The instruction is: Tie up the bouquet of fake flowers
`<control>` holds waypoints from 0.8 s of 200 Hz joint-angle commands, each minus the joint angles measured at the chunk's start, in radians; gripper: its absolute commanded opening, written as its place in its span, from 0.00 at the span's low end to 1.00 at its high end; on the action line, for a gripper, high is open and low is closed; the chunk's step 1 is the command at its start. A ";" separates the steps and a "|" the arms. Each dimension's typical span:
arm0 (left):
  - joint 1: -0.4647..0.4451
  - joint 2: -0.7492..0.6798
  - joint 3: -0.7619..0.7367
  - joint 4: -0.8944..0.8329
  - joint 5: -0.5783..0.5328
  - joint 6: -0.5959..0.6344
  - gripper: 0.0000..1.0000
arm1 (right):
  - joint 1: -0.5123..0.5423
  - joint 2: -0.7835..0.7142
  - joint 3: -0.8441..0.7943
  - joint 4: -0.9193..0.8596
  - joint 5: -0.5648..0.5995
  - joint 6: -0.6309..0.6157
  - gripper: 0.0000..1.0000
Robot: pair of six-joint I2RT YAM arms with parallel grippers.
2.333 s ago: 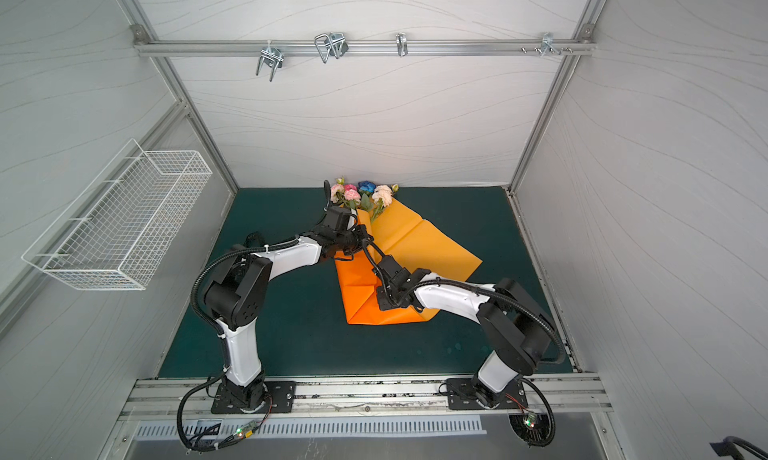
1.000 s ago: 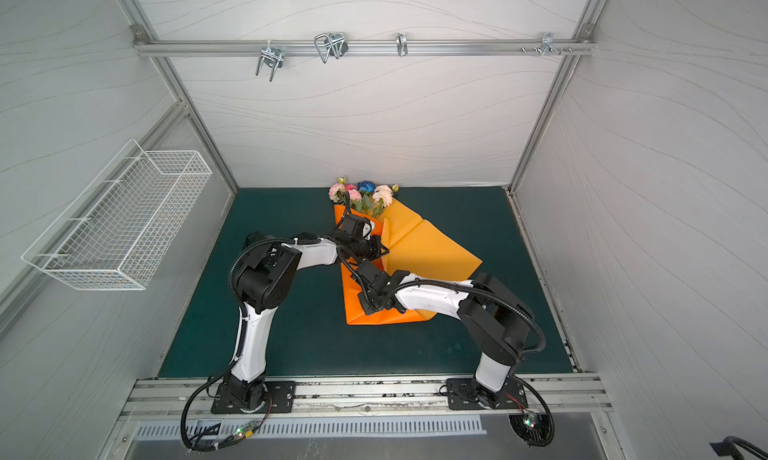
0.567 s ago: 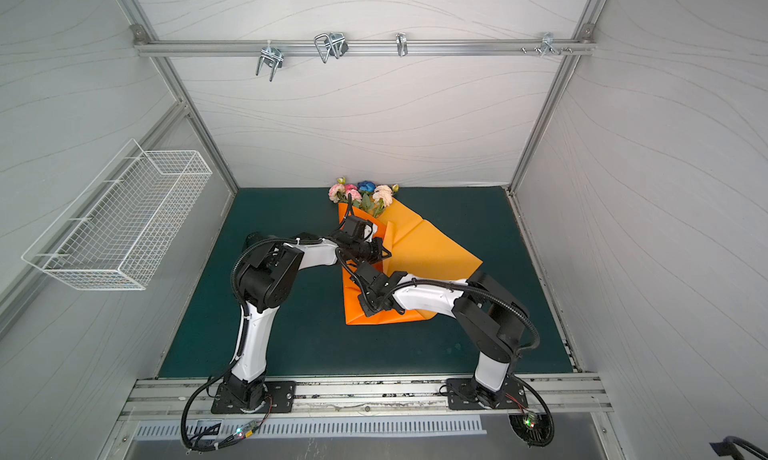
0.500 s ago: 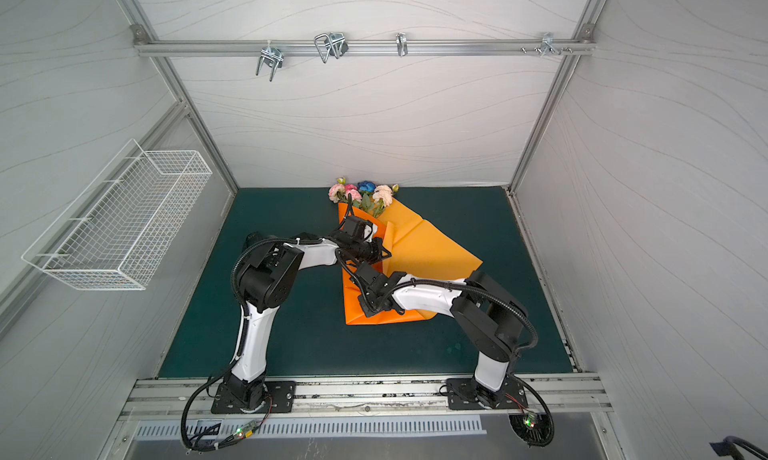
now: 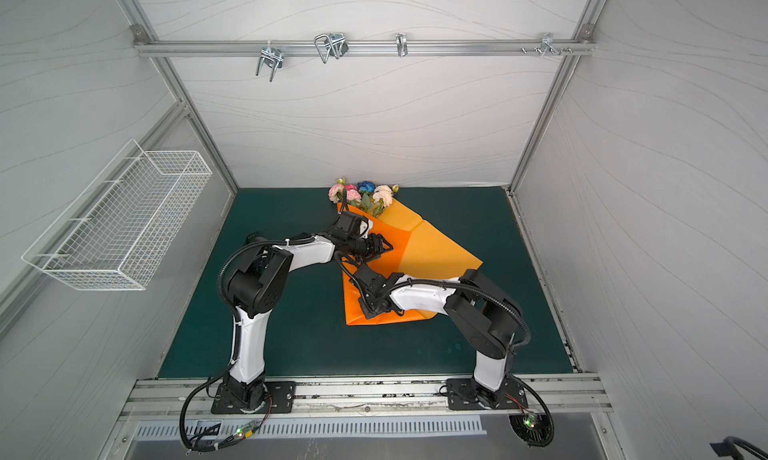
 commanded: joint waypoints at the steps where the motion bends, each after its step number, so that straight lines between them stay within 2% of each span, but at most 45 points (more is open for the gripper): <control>1: 0.030 -0.152 -0.020 -0.092 -0.125 0.057 0.67 | -0.003 0.010 -0.004 -0.032 -0.020 0.015 0.28; 25: 0.056 -0.265 -0.090 -0.164 -0.288 0.081 0.61 | -0.006 0.009 0.008 -0.030 -0.018 0.009 0.29; 55: 0.075 -0.325 -0.146 -0.232 -0.439 0.125 0.62 | -0.010 0.012 0.020 -0.029 -0.024 0.002 0.28; 115: 0.079 -0.193 -0.063 -0.276 -0.478 0.187 0.67 | -0.010 0.016 0.027 -0.030 -0.036 -0.008 0.28; 160: 0.082 -0.129 -0.019 -0.350 -0.569 0.191 0.63 | -0.012 0.015 0.051 -0.040 -0.038 -0.028 0.30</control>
